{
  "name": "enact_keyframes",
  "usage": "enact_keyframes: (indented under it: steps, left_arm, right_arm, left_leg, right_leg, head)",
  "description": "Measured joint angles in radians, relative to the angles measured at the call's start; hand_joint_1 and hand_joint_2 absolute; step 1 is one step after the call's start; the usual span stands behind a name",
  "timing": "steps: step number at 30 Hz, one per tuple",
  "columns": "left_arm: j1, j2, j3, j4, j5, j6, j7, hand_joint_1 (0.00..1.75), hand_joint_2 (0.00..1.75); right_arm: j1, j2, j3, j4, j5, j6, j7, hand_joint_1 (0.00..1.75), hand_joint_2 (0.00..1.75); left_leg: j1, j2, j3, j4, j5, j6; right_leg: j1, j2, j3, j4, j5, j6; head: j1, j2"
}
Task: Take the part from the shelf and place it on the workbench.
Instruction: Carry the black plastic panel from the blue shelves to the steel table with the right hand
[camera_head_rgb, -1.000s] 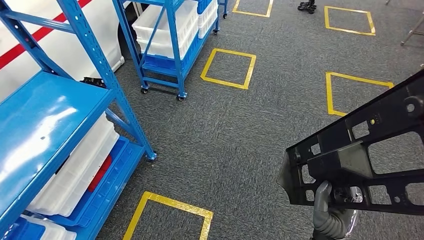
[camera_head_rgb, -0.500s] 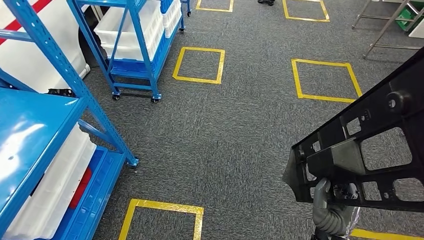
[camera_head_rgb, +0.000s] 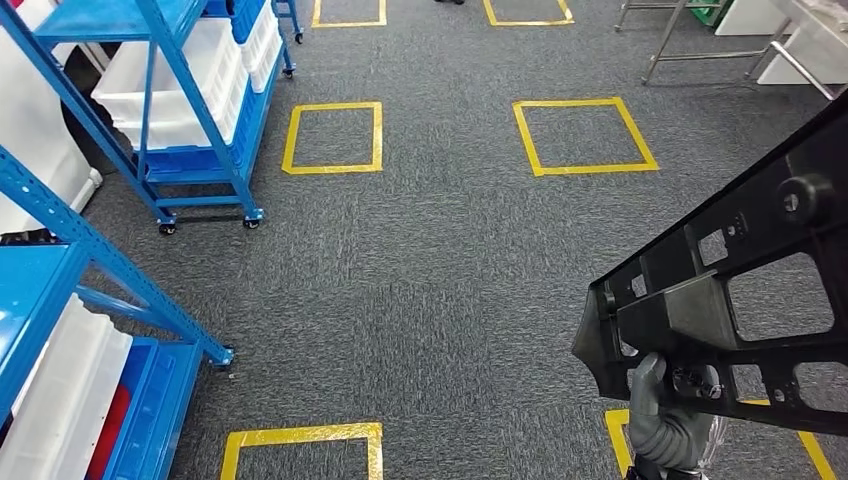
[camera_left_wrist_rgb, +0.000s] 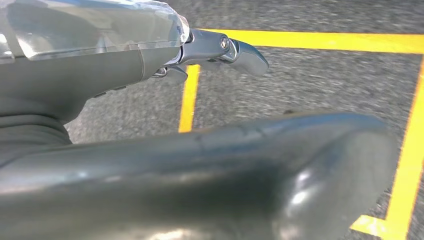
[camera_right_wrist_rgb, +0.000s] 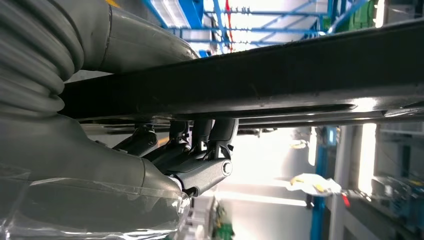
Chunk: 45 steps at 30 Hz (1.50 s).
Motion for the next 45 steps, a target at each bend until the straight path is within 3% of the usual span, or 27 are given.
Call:
enact_keyframes:
  steps: [2, 4, 6, 8, 10, 11, 13, 15, 17, 19, 21, 23, 24, 25, 26, 27, 28, 30, 32, 34, 36, 38, 40, 41, 42, 45]
  left_arm:
    - [-0.003, 0.002, 0.0, 0.0, 0.002, 0.0, -0.001, 0.0, 0.0]
    - [-0.006, 0.002, -0.001, 0.0, 0.003, 0.0, -0.002, 0.0, 0.0]
    - [-0.005, 0.003, -0.001, 0.0, 0.008, 0.0, -0.004, 0.0, 0.0]
    - [-0.001, 0.007, -0.001, 0.0, 0.017, 0.001, -0.005, 0.0, 0.0]
    - [0.002, 0.01, 0.0, 0.0, 0.028, 0.004, -0.006, 0.0, 0.0]
    - [0.003, 0.011, 0.001, 0.0, 0.034, 0.007, -0.007, 0.0, 0.0]
    - [0.002, 0.011, 0.004, 0.0, 0.047, 0.011, -0.01, 0.0, 0.0]
    - [0.004, 0.011, 0.009, 0.0, 0.058, 0.015, -0.012, 0.0, 0.0]
    - [0.005, 0.01, 0.017, 0.0, 0.067, 0.018, -0.013, 0.0, 0.0]
    - [0.003, 0.01, 0.023, 0.0, 0.074, 0.021, -0.013, 0.0, 0.0]
    - [0.003, 0.009, 0.027, 0.0, 0.079, 0.025, -0.014, 0.0, 0.0]
    - [0.006, 0.009, 0.03, 0.0, 0.084, 0.027, -0.015, 0.0, 0.0]
    - [0.009, 0.009, 0.031, 0.0, 0.086, 0.027, -0.016, 0.0, 0.0]
    - [0.01, 0.009, 0.033, 0.0, 0.088, 0.027, -0.016, 0.0, 0.0]
    - [0.012, 0.009, 0.036, 0.0, 0.088, 0.028, -0.017, 0.0, 0.0]
    - [0.014, 0.009, 0.039, 0.0, 0.089, 0.028, -0.017, 0.0, 0.0]
    - [0.014, 0.01, 0.041, 0.0, 0.088, 0.028, -0.017, 0.0, 0.0]
    - [0.016, 0.01, 0.045, 0.0, 0.088, 0.029, -0.018, 0.0, 0.0]
    - [0.016, 0.009, 0.045, 0.001, 0.087, 0.03, -0.018, 0.0, 0.0]
    - [0.013, 0.007, 0.046, 0.001, 0.086, 0.03, -0.017, 0.0, 0.0]
    - [0.011, 0.003, 0.046, 0.001, 0.085, 0.03, -0.016, 0.0, 0.0]
    - [0.014, 0.002, 0.046, 0.001, 0.085, 0.03, -0.016, 0.0, 0.0]
    - [0.016, 0.002, 0.046, 0.001, 0.085, 0.03, -0.017, 0.0, 0.0]
    - [0.017, 0.001, 0.046, 0.001, 0.086, 0.03, -0.019, 0.0, 0.0]
    - [0.016, 0.0, 0.046, 0.001, 0.087, 0.03, -0.021, 0.0, 0.0]
    - [0.014, -0.003, 0.046, 0.001, 0.088, 0.03, -0.027, 0.0, 0.0]
  right_arm:
    - [-0.001, -0.006, 0.012, -0.004, 0.003, -0.012, 0.0, 1.75, 1.75]
    - [0.0, -0.012, 0.024, -0.007, 0.008, -0.026, 0.0, 1.75, 1.75]
    - [-0.001, -0.018, 0.037, -0.01, 0.016, -0.038, 0.0, 1.75, 1.75]
    - [-0.004, -0.026, 0.054, -0.012, 0.024, -0.053, 0.0, 1.75, 1.75]
    - [-0.004, -0.036, 0.074, -0.011, 0.03, -0.07, 0.0, 1.75, 1.75]
    - [-0.004, -0.042, 0.086, -0.011, 0.032, -0.079, 0.0, 1.75, 1.75]
    - [-0.006, -0.057, 0.109, -0.011, 0.033, -0.089, 0.0, 1.75, 1.75]
    - [-0.013, -0.07, 0.13, -0.009, 0.033, -0.093, 0.0, 1.75, 1.75]
    - [-0.024, -0.078, 0.151, -0.004, 0.032, -0.096, 0.0, 1.75, 1.75]
    - [-0.033, -0.085, 0.167, 0.003, 0.031, -0.099, 0.0, 1.75, 1.75]
    - [-0.042, -0.089, 0.179, 0.01, 0.029, -0.1, 0.001, 1.75, 1.75]
    - [-0.053, -0.091, 0.191, 0.017, 0.027, -0.098, 0.001, 1.75, 1.75]
    - [-0.057, -0.091, 0.196, 0.022, 0.027, -0.096, 0.001, 1.75, 1.75]
    - [-0.058, -0.091, 0.201, 0.027, 0.027, -0.094, 0.001, 1.75, 1.75]
    - [-0.059, -0.091, 0.204, 0.031, 0.028, -0.094, 0.001, 1.75, 1.75]
    - [-0.059, -0.091, 0.207, 0.035, 0.029, -0.093, 0.001, 1.75, 1.75]
    - [-0.06, -0.092, 0.209, 0.038, 0.031, -0.095, 0.001, 1.75, 1.75]
    - [-0.062, -0.092, 0.215, 0.043, 0.035, -0.099, 0.001, 1.75, 1.75]
    - [-0.063, -0.092, 0.22, 0.046, 0.038, -0.103, 0.001, 1.75, 1.75]
    - [-0.064, -0.093, 0.225, 0.048, 0.04, -0.104, 0.001, 1.75, 1.75]
    - [-0.066, -0.096, 0.227, 0.051, 0.042, -0.104, 0.001, 1.75, 1.75]
    - [-0.073, -0.099, 0.229, 0.056, 0.045, -0.104, 0.001, 1.75, 1.75]
    - [-0.079, -0.101, 0.231, 0.063, 0.047, -0.103, 0.001, 1.75, 1.75]
    - [-0.079, -0.101, 0.233, 0.066, 0.048, -0.103, 0.001, 1.75, 1.75]
    - [-0.079, -0.102, 0.233, 0.068, 0.049, -0.102, 0.001, 1.75, 1.75]
    - [-0.082, -0.105, 0.236, 0.069, 0.051, -0.101, 0.001, 1.75, 1.75]
  left_leg:
    - [-0.001, -0.014, 0.01, -0.029, 0.003, 0.005]
    - [-0.001, 0.008, 0.012, -0.037, 0.011, 0.017]
    - [0.0, 0.032, 0.014, -0.048, 0.019, 0.031]
    - [-0.002, 0.057, 0.012, -0.051, 0.022, 0.038]
    - [-0.005, 0.083, 0.009, -0.05, 0.021, 0.039]
    - [-0.006, 0.095, 0.009, -0.05, 0.02, 0.038]
    - [-0.006, 0.117, 0.012, -0.05, 0.018, 0.034]
    - [-0.01, 0.136, 0.017, -0.049, 0.012, 0.026]
    - [-0.014, 0.154, 0.021, -0.048, 0.008, 0.016]
    - [-0.012, 0.168, 0.025, -0.047, 0.003, 0.005]
    - [-0.008, 0.135, 0.015, -0.01, -0.026, -0.005]
    - [-0.003, 0.082, -0.035, 0.103, -0.089, -0.01]
    - [-0.002, 0.069, -0.069, 0.172, -0.117, -0.012]
    - [-0.001, 0.064, -0.094, 0.222, -0.131, -0.014]
    - [-0.001, 0.061, -0.105, 0.239, -0.124, -0.015]
    - [0.0, 0.059, -0.096, 0.214, -0.098, -0.015]
    - [0.001, 0.051, -0.072, 0.154, -0.058, -0.014]
    - [0.006, 0.007, -0.018, 0.024, -0.001, -0.011]
    - [0.007, -0.021, 0.003, -0.031, 0.01, -0.006]
    - [0.006, -0.003, 0.005, -0.037, 0.014, 0.004]
    - [0.007, 0.021, 0.007, -0.047, 0.022, 0.018]
    - [0.006, 0.047, 0.008, -0.053, 0.025, 0.027]
    - [0.003, 0.072, 0.006, -0.053, 0.024, 0.029]
    - [0.003, 0.085, 0.006, -0.053, 0.023, 0.029]
    - [0.003, 0.097, 0.007, -0.052, 0.021, 0.028]
    - [0.0, 0.128, 0.016, -0.052, 0.014, 0.017]
  right_leg:
    - [-0.002, 0.02, -0.008, 0.002, 0.004, 0.013]
    - [-0.004, 0.025, -0.014, 0.002, 0.007, 0.025]
    - [-0.002, -0.02, -0.036, 0.046, -0.024, 0.034]
    - [-0.004, -0.072, -0.092, 0.163, -0.089, 0.043]
    - [-0.01, -0.086, -0.141, 0.265, -0.126, 0.05]
    - [-0.012, -0.089, -0.141, 0.269, -0.119, 0.052]
    - [-0.012, -0.111, -0.082, 0.167, -0.062, 0.05]
    - [-0.003, -0.161, -0.011, 0.037, -0.02, 0.038]
    - [0.008, -0.178, 0.008, -0.007, -0.016, 0.024]
    - [0.007, -0.151, 0.007, -0.011, -0.011, 0.012]
    - [0.001, -0.128, 0.01, -0.02, -0.004, -0.001]
    - [-0.002, -0.105, 0.01, -0.023, 0.001, -0.01]
    - [-0.001, -0.092, 0.009, -0.022, 0.001, -0.012]
    - [0.0, -0.078, 0.008, -0.022, 0.002, -0.013]
    - [0.001, -0.063, 0.009, -0.021, 0.002, -0.013]
    - [0.001, -0.047, 0.01, -0.019, 0.001, -0.012]
    - [0.0, -0.033, 0.011, -0.016, 0.0, -0.011]
    - [-0.001, -0.007, 0.007, -0.007, -0.003, -0.004]
    - [-0.002, 0.013, -0.003, -0.001, -0.001, 0.007]
    - [-0.004, 0.03, -0.01, -0.001, 0.003, 0.02]
    - [-0.003, 0.0, -0.024, 0.023, -0.015, 0.03]
    - [-0.003, -0.057, -0.071, 0.121, -0.072, 0.038]
    - [-0.008, -0.081, -0.13, 0.241, -0.122, 0.045]
    - [-0.011, -0.086, -0.142, 0.266, -0.123, 0.048]
    - [-0.013, -0.09, -0.134, 0.252, -0.106, 0.05]
    - [-0.012, -0.139, -0.032, 0.063, -0.022, 0.047]
  head:
    - [0.0, 0.0]
    - [0.0, 0.0]
    - [0.0, 0.0]
    - [0.0, 0.0]
    - [0.0, 0.0]
    - [0.0, 0.0]
    - [0.0, 0.0]
    - [0.0, 0.0]
    - [0.0, 0.0]
    - [0.0, 0.0]
    - [0.0, 0.0]
    - [0.0, 0.0]
    - [0.0, 0.0]
    - [0.0, 0.0]
    - [0.0, 0.0]
    - [0.0, 0.0]
    - [0.0, 0.0]
    - [0.0, 0.0]
    - [0.0, 0.0]
    - [0.0, 0.0]
    - [0.0, 0.0]
    - [0.0, 0.0]
    - [0.0, 0.0]
    - [0.0, 0.0]
    - [0.0, 0.0]
    - [0.0, 0.0]
